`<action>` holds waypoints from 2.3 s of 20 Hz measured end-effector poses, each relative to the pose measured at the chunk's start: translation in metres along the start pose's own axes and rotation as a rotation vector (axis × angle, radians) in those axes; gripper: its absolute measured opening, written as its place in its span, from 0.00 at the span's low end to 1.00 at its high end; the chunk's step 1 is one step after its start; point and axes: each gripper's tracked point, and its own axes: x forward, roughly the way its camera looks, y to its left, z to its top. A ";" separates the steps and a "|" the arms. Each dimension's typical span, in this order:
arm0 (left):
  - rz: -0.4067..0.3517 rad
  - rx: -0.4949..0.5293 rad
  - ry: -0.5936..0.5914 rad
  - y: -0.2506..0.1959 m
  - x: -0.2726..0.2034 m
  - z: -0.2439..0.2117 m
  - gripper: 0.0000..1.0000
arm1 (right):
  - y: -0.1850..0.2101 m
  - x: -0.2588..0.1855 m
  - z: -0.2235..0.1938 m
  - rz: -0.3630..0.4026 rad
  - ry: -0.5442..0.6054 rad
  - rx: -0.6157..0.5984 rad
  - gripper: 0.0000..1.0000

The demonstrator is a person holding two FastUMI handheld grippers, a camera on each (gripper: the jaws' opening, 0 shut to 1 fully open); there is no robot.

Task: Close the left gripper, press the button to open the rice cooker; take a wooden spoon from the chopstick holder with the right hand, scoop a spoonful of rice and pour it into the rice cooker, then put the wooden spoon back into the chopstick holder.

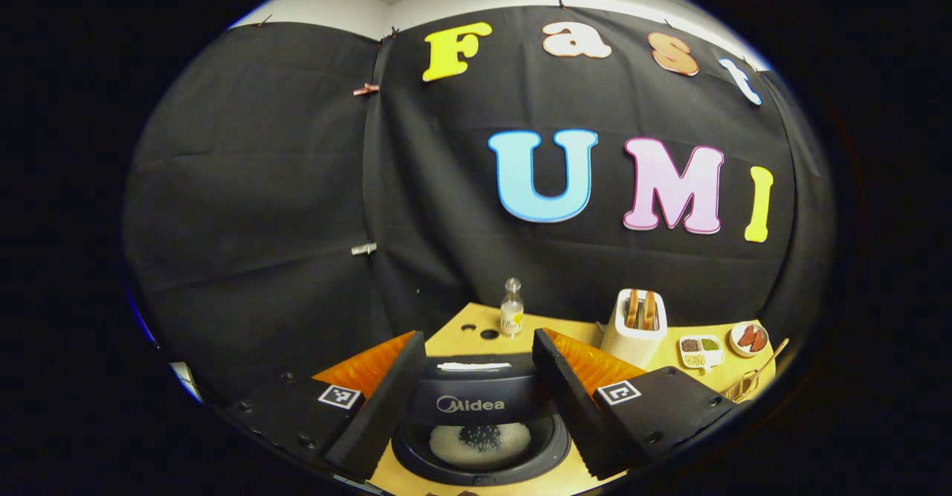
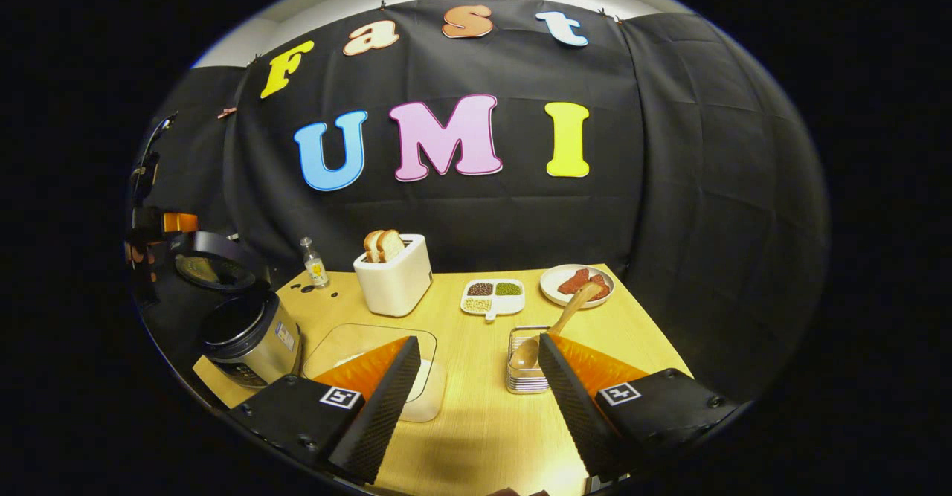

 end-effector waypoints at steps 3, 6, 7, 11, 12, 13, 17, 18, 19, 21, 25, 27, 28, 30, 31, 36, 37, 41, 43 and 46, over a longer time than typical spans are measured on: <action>0.009 -0.017 0.118 0.003 -0.008 -0.047 1.00 | -0.014 0.003 -0.007 -0.012 0.022 0.038 0.99; -0.009 -0.006 0.190 -0.003 -0.015 -0.092 1.00 | -0.026 0.005 -0.015 -0.016 0.048 0.079 0.98; -0.019 -0.004 0.201 -0.004 -0.015 -0.103 1.00 | -0.028 0.006 -0.017 -0.014 0.054 0.084 0.98; -0.035 -0.020 0.221 -0.007 -0.015 -0.133 1.00 | -0.035 0.010 -0.028 -0.003 0.087 0.077 0.98; -0.035 -0.005 0.218 -0.007 -0.016 -0.139 1.00 | -0.038 0.011 -0.028 0.001 0.090 0.075 0.98; -0.036 0.012 0.218 -0.008 -0.016 -0.145 1.00 | -0.041 0.011 -0.029 0.006 0.091 0.073 0.98; -0.035 0.016 0.204 -0.008 -0.015 -0.155 0.99 | -0.048 0.013 -0.037 0.040 0.106 0.077 0.98; -0.038 0.024 0.194 -0.010 -0.017 -0.154 1.00 | -0.048 0.014 -0.042 0.050 0.118 0.079 0.98; -0.041 0.023 0.181 -0.010 -0.018 -0.154 0.99 | -0.048 0.013 -0.047 0.063 0.129 0.084 0.98; -0.035 0.005 0.226 -0.010 -0.014 -0.162 1.00 | -0.046 0.012 -0.054 0.085 0.142 0.086 0.98; -0.036 0.016 0.202 -0.011 -0.014 -0.162 1.00 | -0.042 0.004 -0.073 0.090 0.160 0.082 0.99; -0.034 0.018 0.198 -0.011 -0.014 -0.159 0.99 | -0.043 -0.002 -0.066 0.069 0.138 0.093 0.98; -0.030 0.017 0.196 -0.012 -0.017 -0.159 0.99 | -0.045 -0.005 -0.059 0.054 0.116 0.091 0.98; -0.068 0.043 0.139 -0.023 -0.024 -0.147 0.97 | -0.052 -0.015 -0.044 0.013 0.069 0.090 0.98; -0.088 0.086 0.089 -0.025 -0.029 -0.136 0.95 | -0.050 -0.022 -0.039 0.006 0.054 0.104 0.98; -0.246 0.139 -0.155 -0.051 -0.070 -0.060 0.96 | -0.056 -0.061 0.017 -0.093 -0.093 0.094 0.99; -0.273 0.135 -0.196 -0.055 -0.082 -0.047 0.96 | -0.050 -0.071 0.029 -0.100 -0.124 0.083 0.99; -0.375 0.120 -0.279 -0.069 -0.131 -0.019 0.96 | -0.031 -0.113 0.083 -0.112 -0.279 -0.010 0.98; -0.411 0.083 -0.265 -0.072 -0.149 -0.015 0.99 | -0.009 -0.121 0.091 -0.051 -0.302 -0.097 0.98; -0.445 0.087 -0.288 -0.068 -0.168 -0.008 0.96 | 0.018 -0.134 0.086 0.064 -0.280 -0.155 0.99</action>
